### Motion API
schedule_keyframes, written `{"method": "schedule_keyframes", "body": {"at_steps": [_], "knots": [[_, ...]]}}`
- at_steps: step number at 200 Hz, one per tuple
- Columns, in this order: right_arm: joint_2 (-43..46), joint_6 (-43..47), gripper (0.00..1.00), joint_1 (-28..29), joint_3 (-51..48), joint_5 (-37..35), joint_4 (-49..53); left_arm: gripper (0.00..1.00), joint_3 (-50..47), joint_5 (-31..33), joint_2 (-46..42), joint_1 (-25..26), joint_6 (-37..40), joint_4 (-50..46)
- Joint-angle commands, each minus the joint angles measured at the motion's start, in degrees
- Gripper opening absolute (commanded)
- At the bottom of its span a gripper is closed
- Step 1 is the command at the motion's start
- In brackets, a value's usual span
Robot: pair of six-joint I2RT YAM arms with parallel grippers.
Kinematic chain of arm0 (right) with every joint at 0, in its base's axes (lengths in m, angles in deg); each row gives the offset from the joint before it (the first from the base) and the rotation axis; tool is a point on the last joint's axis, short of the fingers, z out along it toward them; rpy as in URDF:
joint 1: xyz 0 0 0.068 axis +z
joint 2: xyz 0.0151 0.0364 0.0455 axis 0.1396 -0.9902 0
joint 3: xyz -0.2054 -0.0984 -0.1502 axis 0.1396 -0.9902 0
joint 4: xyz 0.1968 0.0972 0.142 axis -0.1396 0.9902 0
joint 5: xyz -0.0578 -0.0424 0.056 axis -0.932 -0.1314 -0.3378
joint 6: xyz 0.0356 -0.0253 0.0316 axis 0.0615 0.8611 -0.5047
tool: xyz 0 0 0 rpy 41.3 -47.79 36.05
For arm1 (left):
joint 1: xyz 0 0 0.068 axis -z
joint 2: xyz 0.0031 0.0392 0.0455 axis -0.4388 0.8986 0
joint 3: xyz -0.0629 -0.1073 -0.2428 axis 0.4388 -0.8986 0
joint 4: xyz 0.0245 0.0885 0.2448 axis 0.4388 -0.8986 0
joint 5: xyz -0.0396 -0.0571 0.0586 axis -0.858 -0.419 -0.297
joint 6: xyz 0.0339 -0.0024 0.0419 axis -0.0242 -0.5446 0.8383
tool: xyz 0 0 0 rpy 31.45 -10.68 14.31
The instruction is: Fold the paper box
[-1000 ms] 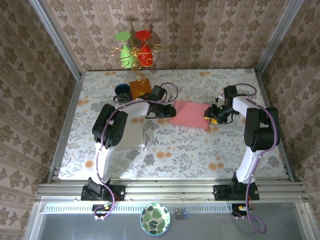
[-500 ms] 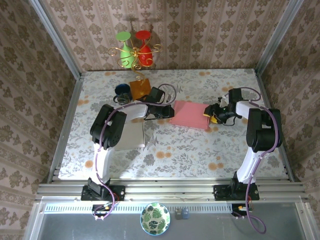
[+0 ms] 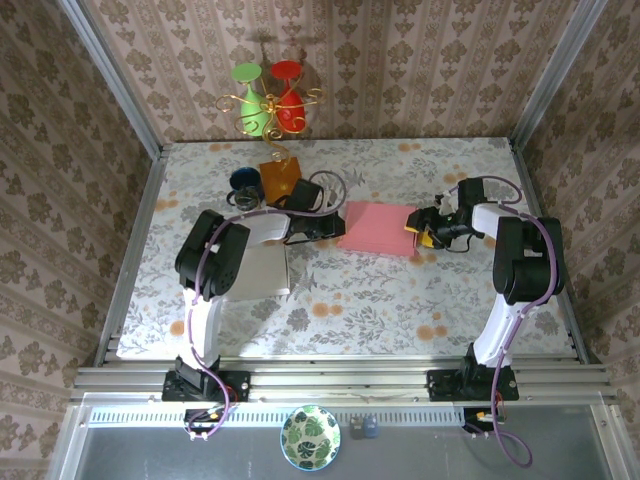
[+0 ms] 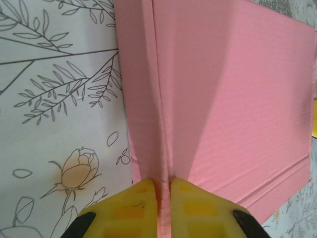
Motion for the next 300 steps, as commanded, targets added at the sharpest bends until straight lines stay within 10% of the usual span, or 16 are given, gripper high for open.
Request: {"method": "schedule_keyframes", "body": {"at_steps": [1, 132, 300], "knots": [[0.8, -0.4, 0.63, -0.3, -0.8, 2.5, -1.1, 0.08, -2.7, 1.1, 0.1, -0.9, -1.2, -3.8], [-2.5, -7.4, 0.66, 2.0, -2.0, 12.7, -12.7, 0.04, -6.5, -1.3, 0.7, -2.7, -2.8, 1.1], [-2.4, -14.5, 0.47, 4.9, -2.4, 15.5, -18.4, 0.05, -6.3, -1.5, -0.1, -2.5, -3.0, 2.2]]}}
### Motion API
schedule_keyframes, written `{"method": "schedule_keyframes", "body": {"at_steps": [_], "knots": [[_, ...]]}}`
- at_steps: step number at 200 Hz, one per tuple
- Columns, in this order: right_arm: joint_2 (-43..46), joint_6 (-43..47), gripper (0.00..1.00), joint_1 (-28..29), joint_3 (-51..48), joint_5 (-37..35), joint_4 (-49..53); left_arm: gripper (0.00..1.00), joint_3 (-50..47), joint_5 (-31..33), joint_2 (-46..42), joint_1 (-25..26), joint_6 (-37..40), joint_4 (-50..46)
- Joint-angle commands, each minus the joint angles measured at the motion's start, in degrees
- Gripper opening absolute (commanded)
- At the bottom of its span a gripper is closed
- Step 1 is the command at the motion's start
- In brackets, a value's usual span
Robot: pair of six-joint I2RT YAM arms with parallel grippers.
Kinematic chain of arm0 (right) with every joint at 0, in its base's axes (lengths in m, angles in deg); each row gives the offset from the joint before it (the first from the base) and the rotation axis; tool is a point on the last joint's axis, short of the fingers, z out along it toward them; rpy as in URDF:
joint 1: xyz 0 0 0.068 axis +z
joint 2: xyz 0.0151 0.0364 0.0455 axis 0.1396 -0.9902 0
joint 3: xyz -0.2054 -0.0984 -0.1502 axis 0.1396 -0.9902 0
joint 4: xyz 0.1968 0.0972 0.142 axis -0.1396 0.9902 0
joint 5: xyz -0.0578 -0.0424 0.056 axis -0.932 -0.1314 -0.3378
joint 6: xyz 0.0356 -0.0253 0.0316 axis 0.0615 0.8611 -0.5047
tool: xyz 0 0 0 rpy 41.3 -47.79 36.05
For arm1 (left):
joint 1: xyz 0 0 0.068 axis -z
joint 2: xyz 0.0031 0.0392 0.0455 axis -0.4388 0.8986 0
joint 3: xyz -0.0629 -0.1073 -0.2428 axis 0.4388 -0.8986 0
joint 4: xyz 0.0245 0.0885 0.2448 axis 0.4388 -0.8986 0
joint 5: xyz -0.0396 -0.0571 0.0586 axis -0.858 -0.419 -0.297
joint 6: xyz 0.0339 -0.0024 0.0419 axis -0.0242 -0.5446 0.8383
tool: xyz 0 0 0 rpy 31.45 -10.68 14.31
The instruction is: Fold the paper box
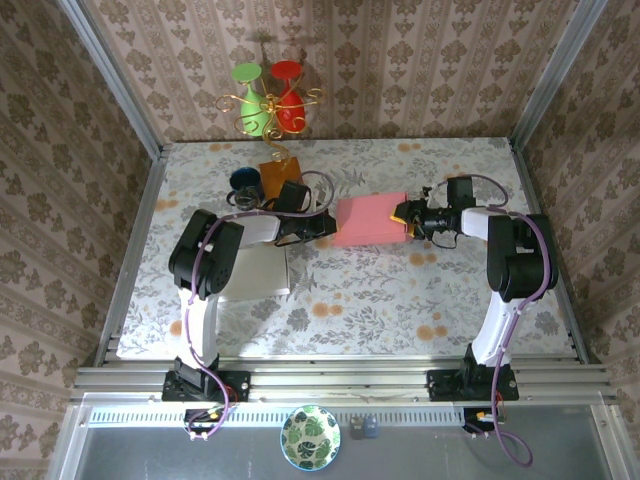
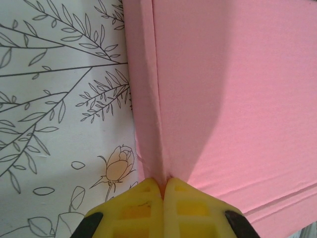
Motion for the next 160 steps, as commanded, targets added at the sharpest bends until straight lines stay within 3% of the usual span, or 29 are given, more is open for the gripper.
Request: {"method": "schedule_keyframes", "body": {"at_steps": [1, 29, 44, 81, 110, 160], "knots": [[-0.5, -0.9, 0.47, 0.7, -0.3, 4.0, -0.3, 0.05, -1.8, 2.3, 0.7, 0.6, 0.0, -4.2], [0.8, -2.5, 0.43, 0.7, -0.5, 3.7, -0.8, 0.11, -2.0, 4.3, -2.2, 1.3, 1.6, -3.8], [2.0, -3.9, 0.41, 0.7, -0.5, 3.7, -0.8, 0.2, -2.6, 7.5, -5.6, 2.2, 4.2, -3.9], [4.2, -9.3, 0.35, 0.6, -0.4, 3.9, -0.1, 0.36, -8.4, 15.2, -17.2, 5.9, 17.5, 2.4], [5.8, -15.4, 0.31, 0.6, -0.8, 4.8, -1.0, 0.41, -13.9, 9.3, -24.5, 7.4, 29.8, 11.0], [7.6, -22.3, 0.26, 0.5, 3.1, 5.2, 10.2, 0.53, -11.4, 8.0, -29.5, 9.0, 52.5, -3.0]]}}
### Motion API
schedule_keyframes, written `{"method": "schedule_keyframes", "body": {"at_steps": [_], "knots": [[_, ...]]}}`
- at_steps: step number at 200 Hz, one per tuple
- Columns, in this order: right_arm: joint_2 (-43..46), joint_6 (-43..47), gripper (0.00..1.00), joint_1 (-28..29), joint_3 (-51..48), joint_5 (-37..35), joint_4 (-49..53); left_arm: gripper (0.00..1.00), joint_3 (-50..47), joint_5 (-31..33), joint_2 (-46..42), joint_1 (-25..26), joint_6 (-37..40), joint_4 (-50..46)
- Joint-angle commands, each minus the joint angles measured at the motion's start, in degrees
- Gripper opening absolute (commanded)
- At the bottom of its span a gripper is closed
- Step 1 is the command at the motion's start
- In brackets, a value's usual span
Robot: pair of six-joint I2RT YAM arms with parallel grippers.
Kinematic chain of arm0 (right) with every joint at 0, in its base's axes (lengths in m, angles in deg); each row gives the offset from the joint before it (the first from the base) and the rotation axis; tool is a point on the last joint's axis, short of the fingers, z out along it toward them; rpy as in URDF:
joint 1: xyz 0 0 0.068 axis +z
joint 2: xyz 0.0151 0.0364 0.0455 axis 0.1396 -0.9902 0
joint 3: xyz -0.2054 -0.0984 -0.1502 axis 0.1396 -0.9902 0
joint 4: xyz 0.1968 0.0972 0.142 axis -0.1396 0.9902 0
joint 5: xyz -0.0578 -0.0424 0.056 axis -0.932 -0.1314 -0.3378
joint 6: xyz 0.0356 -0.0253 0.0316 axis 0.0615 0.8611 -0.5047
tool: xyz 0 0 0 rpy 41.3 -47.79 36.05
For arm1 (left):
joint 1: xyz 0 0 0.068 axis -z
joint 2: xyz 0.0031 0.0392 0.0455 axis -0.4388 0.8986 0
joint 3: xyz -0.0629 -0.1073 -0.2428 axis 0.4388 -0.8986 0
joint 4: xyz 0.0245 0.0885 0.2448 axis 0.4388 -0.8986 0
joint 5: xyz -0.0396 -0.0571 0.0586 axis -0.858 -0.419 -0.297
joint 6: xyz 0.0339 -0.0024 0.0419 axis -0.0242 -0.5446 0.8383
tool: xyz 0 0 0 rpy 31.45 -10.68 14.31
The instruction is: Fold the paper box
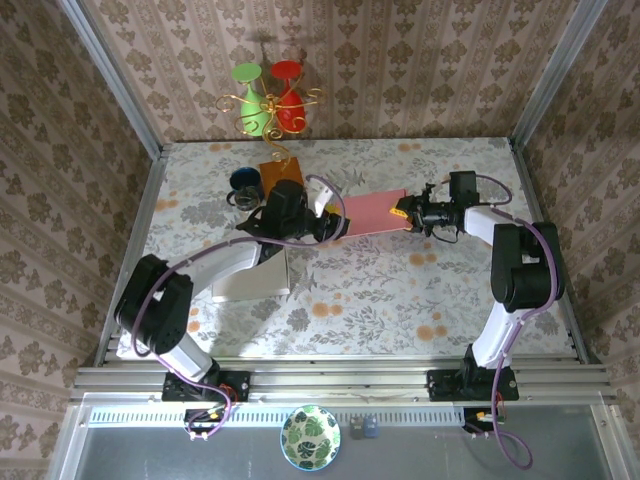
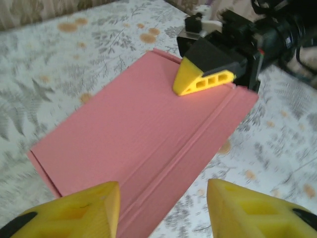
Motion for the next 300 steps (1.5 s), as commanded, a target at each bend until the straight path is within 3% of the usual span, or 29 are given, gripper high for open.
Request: {"method": "schedule_keyframes", "body": {"at_steps": [1, 37, 78, 136, 200, 247, 300], "knots": [[2.3, -5.8, 0.26, 0.2, 2.7, 2.4, 7.8, 0.53, 1.6, -1.4, -1.4, 0.8, 17.1, -8.5], [5.1, -13.0, 0.25, 0.3, 2.4, 3.6, 15.8, 0.64, -1.8, -1.1, -5.3, 1.6, 32.5, -11.7], [9.7, -18.5, 0.26, 0.3, -1.7, 4.9, 23.6, 0.72, -5.5, -1.6, -8.1, 1.5, 39.5, -12.1], [12.3, -22.7, 0.26, 0.2, -6.0, 5.7, 25.7, 0.73, -7.5, -3.3, -7.9, 0.7, 37.7, -9.3], [9.6, -25.3, 0.24, 0.2, -8.0, 7.9, 23.4, 0.72, -6.8, -10.9, -7.0, 0.7, 41.2, -15.9], [8.0, -24.8, 0.24, 0.3, -9.1, 8.7, 23.4, 0.72, -8.0, -9.8, -4.6, -1.3, 39.0, -11.7], [6.8, -26.9, 0.24, 0.3, -10.7, 9.3, 20.4, 0.69, -6.1, -11.0, -1.1, -1.3, 40.2, -13.4]]}}
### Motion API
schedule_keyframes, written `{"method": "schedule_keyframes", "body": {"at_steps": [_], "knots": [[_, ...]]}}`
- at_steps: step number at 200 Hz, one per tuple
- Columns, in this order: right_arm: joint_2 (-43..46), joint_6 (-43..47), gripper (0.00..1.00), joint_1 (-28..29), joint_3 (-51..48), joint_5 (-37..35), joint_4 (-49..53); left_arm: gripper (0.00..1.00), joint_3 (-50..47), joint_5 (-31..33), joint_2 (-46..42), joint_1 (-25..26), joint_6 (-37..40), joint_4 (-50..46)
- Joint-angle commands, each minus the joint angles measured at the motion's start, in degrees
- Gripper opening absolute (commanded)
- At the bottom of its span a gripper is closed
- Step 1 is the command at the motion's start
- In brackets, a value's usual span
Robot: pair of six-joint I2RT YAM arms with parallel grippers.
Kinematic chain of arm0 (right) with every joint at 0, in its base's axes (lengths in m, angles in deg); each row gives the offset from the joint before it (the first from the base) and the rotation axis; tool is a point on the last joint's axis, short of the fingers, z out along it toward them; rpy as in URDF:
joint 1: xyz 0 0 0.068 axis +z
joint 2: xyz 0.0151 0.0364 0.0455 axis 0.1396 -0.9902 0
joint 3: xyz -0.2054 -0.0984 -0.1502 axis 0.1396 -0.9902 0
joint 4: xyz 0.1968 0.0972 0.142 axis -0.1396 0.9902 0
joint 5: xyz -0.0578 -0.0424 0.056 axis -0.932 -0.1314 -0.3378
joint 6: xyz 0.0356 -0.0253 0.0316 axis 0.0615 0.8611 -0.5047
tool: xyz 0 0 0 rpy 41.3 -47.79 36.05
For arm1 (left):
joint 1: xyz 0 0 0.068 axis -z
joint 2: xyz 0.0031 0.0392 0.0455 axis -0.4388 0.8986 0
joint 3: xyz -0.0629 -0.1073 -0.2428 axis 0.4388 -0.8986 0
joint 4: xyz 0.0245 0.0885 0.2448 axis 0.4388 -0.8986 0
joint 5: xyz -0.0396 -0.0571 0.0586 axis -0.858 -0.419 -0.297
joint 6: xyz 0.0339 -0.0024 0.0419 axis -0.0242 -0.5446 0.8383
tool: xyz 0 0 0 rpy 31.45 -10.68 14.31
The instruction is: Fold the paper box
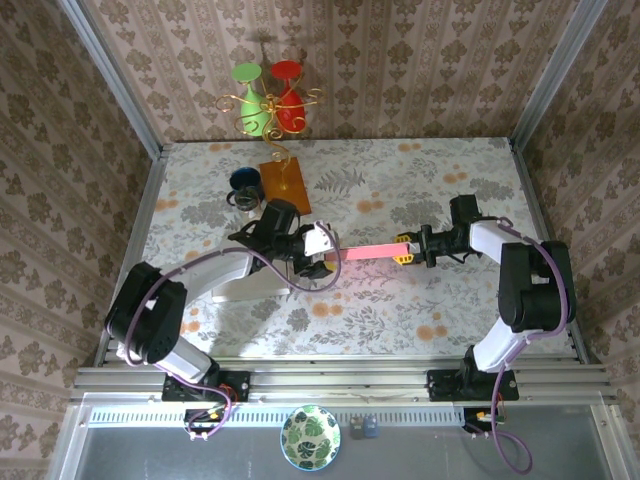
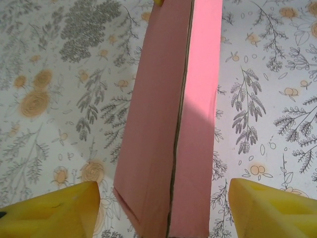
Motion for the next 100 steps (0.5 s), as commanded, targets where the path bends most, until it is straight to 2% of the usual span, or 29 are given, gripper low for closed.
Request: {"method": "schedule_keyframes", "body": {"at_steps": [1, 39, 67, 100], "knots": [[-1.6, -2.3, 0.24, 0.3, -1.0, 1.8, -1.0, 0.69, 1.1, -2.1, 1.4, 0.2, 0.7, -0.1], [-3.0, -2.1, 0.24, 0.3, -0.5, 1.5, -0.8, 0.64, 1.9, -1.9, 3.3, 0.0, -1.7, 2.2], [-3.7, -1.7, 0.3, 0.3, -0.4, 0.8, -0.5, 0.58, 3.0, -3.4, 4.3, 0.1, -2.8, 2.4], [-4.7, -1.9, 0.36, 0.2, 0.3, 0.6, -1.1, 0.54, 3.5, -4.2, 5.0, 0.2, -2.9, 1.7]]}}
